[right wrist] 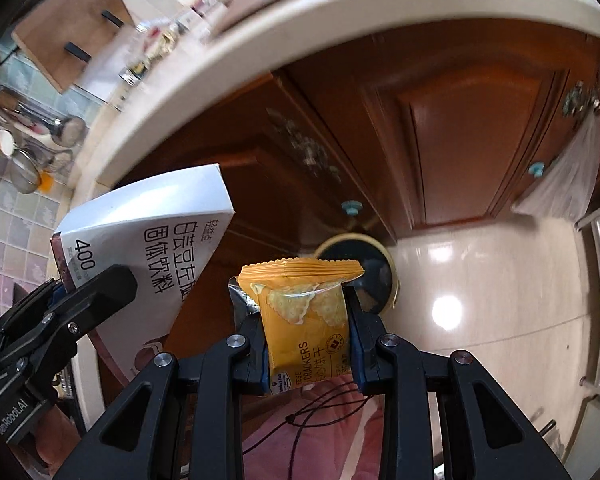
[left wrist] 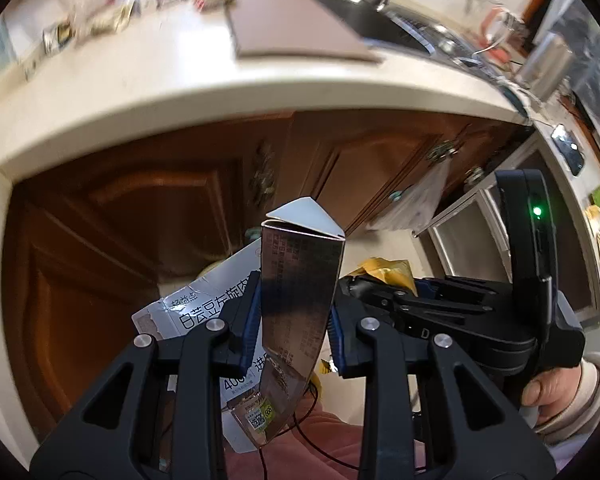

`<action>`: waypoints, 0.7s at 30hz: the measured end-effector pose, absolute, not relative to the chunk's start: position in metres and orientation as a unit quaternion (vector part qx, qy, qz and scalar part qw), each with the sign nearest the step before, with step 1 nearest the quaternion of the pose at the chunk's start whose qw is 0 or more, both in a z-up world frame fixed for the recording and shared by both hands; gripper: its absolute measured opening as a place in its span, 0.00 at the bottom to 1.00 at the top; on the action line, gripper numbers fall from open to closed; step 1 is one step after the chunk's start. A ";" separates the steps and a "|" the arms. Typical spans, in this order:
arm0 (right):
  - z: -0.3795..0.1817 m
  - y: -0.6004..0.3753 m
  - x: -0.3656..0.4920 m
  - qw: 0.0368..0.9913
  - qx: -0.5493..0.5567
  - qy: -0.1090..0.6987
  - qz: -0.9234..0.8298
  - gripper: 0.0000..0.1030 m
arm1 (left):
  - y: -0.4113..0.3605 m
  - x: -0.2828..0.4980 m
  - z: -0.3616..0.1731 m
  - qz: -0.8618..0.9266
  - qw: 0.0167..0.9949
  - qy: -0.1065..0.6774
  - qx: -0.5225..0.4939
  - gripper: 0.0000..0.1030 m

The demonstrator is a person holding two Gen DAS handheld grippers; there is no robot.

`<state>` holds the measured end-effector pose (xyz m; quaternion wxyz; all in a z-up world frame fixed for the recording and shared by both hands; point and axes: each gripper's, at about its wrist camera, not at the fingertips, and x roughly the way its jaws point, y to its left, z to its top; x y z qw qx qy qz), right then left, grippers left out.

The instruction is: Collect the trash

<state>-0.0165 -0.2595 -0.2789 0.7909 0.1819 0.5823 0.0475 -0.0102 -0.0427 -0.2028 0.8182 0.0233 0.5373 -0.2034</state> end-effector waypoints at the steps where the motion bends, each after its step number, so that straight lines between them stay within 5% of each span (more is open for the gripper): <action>1: -0.291 -0.259 -0.015 0.786 0.182 0.589 0.045 0.28 | -0.040 -0.006 -0.216 -0.199 0.815 0.544 0.018 0.25; 21: -0.519 -0.261 0.045 0.723 0.209 0.658 -0.003 0.28 | -0.008 0.080 -0.485 -0.128 0.736 0.664 -0.032 0.25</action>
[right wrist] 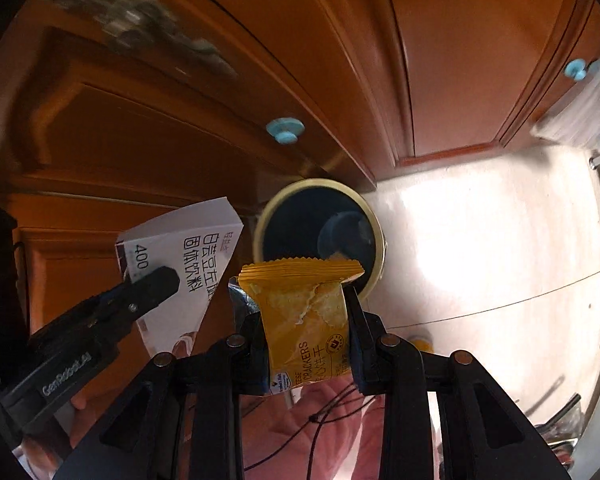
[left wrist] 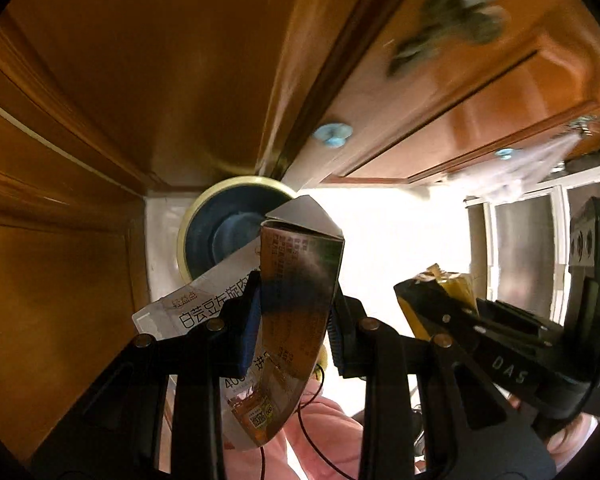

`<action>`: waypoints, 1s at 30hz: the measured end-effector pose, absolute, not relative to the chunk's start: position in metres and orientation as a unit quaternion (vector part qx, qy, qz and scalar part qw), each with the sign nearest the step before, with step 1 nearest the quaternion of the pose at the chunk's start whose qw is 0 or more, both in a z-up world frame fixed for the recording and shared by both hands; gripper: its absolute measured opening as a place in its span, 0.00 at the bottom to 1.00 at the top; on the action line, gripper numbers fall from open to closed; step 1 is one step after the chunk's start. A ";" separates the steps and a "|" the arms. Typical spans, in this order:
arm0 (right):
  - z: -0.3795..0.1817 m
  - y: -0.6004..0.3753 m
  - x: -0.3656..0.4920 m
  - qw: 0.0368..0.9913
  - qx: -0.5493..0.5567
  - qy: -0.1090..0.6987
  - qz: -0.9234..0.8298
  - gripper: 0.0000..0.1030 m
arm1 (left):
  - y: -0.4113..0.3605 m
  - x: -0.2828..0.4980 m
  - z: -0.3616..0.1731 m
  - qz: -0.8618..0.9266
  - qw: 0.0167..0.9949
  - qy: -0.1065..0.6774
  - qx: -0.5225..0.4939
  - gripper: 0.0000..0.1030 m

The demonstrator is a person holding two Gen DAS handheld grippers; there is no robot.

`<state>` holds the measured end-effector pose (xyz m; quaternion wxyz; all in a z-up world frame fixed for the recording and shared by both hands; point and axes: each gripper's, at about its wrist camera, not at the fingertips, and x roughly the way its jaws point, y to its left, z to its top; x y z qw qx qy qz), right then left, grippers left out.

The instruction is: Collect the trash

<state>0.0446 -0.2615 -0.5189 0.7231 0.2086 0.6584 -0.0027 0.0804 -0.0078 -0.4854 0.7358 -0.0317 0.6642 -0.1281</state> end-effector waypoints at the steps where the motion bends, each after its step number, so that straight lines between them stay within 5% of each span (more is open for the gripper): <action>1: -0.530 -0.261 0.047 0.720 0.209 0.662 -0.004 0.28 | -0.007 0.084 -0.496 -0.127 0.733 0.667 -0.030 0.25; 7: -0.593 -0.250 0.068 0.703 0.205 0.681 -0.008 0.28 | -0.001 0.104 -0.553 -0.122 0.720 0.683 -0.018 0.26; 14: -0.643 -0.235 0.092 0.691 0.192 0.697 -0.005 0.28 | 0.013 0.119 -0.597 -0.098 0.706 0.701 -0.012 0.41; 18: -0.660 -0.226 0.104 0.685 0.186 0.704 -0.001 0.28 | 0.026 0.120 -0.607 -0.088 0.702 0.706 -0.005 0.42; 24: -0.678 -0.208 0.117 0.676 0.178 0.715 0.001 0.52 | 0.038 0.124 -0.610 -0.073 0.703 0.708 -0.011 0.42; 30: -0.678 -0.203 0.121 0.682 0.169 0.712 -0.004 0.54 | 0.053 0.124 -0.599 -0.068 0.704 0.706 -0.016 0.42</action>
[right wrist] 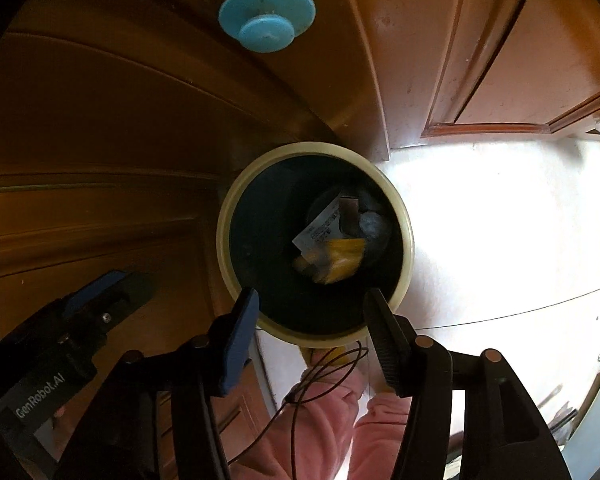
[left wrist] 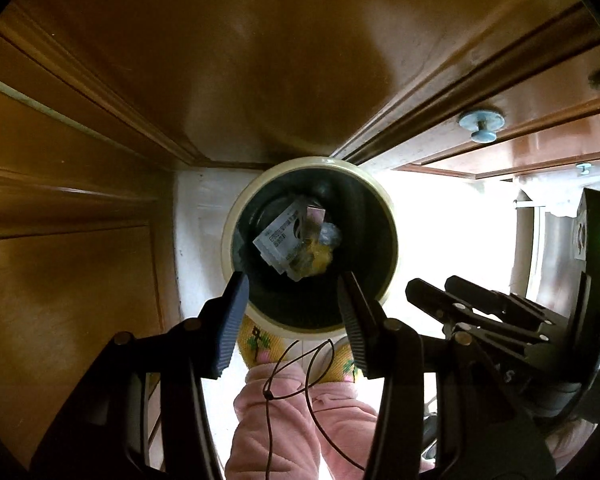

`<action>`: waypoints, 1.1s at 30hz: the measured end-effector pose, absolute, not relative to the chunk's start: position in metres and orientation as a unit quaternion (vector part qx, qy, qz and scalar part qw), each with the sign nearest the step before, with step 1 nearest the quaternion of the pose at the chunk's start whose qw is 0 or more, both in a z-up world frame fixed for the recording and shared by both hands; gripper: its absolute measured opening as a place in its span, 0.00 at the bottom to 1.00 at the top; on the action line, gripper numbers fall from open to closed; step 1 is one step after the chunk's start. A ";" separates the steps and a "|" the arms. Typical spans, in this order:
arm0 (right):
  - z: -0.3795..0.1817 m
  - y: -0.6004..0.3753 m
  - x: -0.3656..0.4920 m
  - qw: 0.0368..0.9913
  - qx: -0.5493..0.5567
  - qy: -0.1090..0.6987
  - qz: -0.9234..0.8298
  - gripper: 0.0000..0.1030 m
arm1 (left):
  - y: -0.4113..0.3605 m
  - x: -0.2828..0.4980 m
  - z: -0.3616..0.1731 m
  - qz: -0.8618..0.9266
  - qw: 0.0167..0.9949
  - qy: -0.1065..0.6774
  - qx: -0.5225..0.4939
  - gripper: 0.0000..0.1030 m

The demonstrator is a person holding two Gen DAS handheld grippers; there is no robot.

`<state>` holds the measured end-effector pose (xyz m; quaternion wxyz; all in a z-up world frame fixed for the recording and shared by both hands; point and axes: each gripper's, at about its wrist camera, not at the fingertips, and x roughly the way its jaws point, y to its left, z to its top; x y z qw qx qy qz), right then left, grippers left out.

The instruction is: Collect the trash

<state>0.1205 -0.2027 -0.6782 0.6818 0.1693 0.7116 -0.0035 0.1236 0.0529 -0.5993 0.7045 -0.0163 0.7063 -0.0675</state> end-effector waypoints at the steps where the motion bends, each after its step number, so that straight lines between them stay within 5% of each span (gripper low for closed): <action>1: -0.676 -0.202 0.121 0.682 0.170 0.712 -0.005 0.54 | 0.053 0.123 -0.597 -0.067 0.704 0.707 -0.017 0.42; 12: -0.611 -0.200 0.103 0.693 0.178 0.698 -0.008 0.54 | 0.045 0.096 -0.521 -0.067 0.708 0.702 -0.023 0.42; 33: -0.314 -0.192 0.042 0.783 0.137 0.605 0.043 0.60 | 0.032 0.039 -0.234 -0.099 0.802 0.589 0.008 0.42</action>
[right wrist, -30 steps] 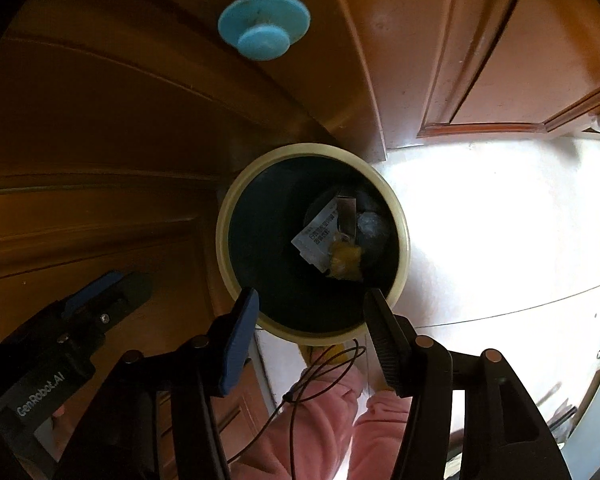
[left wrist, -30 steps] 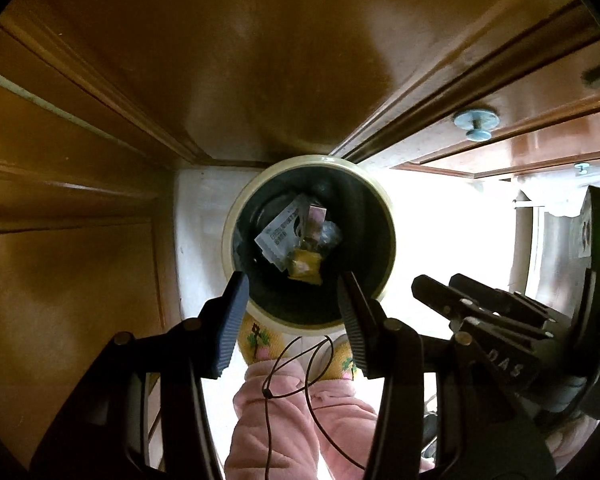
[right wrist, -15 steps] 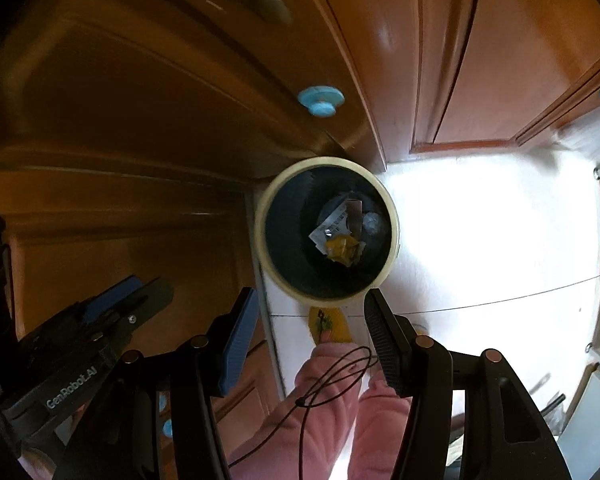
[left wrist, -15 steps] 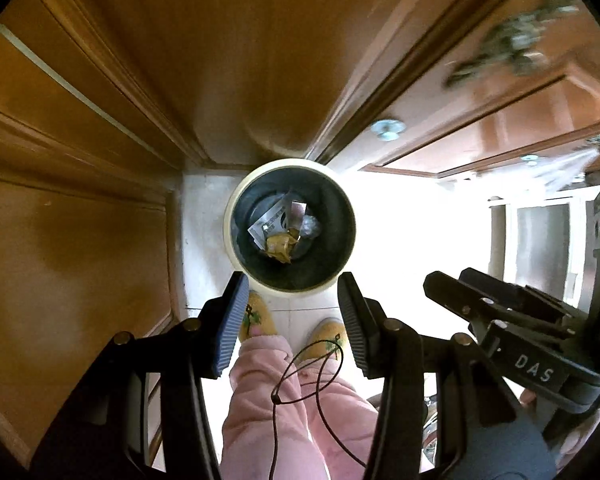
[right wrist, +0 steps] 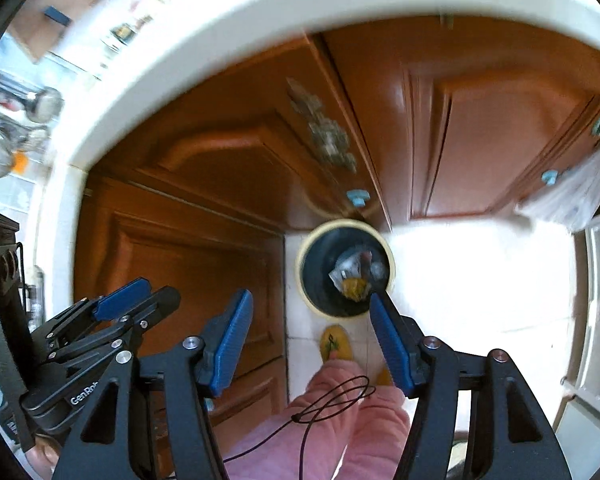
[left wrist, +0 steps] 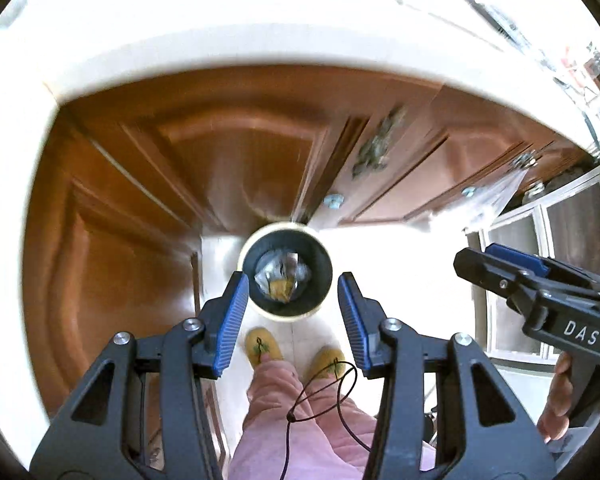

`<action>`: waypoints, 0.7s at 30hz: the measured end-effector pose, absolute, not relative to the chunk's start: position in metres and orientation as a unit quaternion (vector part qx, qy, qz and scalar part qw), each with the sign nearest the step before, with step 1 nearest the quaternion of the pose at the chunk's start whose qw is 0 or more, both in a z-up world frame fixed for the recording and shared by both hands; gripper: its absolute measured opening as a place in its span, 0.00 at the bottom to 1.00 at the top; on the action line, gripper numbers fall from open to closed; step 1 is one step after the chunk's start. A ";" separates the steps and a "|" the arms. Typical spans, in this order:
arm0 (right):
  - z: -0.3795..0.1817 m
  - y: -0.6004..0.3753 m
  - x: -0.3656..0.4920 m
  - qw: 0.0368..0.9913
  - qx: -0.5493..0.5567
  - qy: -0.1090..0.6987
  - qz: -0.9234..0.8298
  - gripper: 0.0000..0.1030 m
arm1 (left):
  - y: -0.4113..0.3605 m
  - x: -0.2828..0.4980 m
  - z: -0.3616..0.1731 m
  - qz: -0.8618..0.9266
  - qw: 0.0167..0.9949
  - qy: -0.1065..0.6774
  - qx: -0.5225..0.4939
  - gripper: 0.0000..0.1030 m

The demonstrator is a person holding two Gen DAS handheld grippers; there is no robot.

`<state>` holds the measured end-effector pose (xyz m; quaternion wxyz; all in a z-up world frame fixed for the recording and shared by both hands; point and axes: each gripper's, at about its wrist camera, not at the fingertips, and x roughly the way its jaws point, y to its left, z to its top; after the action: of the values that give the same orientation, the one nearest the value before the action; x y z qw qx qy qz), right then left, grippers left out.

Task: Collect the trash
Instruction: 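Open both tools over the bin and raise them toward the counter, then reach the right tool to the green-and-white packet on the counter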

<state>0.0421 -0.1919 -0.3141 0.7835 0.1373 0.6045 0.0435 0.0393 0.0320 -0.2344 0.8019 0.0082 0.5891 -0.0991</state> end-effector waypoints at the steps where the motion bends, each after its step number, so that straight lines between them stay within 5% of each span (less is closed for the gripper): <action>1: -0.298 -0.192 0.040 0.791 0.135 0.594 0.046 0.60 | 0.031 0.039 -0.220 -0.101 0.809 0.579 0.012 0.42; 14: -0.149 -0.212 0.018 0.849 0.115 0.511 0.071 0.63 | 0.012 0.031 -0.071 -0.105 0.871 0.479 0.029 0.49; 21: -0.103 -0.220 0.017 0.869 0.095 0.478 0.083 0.63 | 0.004 0.027 -0.037 -0.087 0.892 0.442 0.045 0.50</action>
<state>0.0173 -0.2200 -0.1034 0.8689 0.0954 0.4785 0.0830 0.0272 0.0040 -0.0372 0.8915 0.0452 0.4422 -0.0871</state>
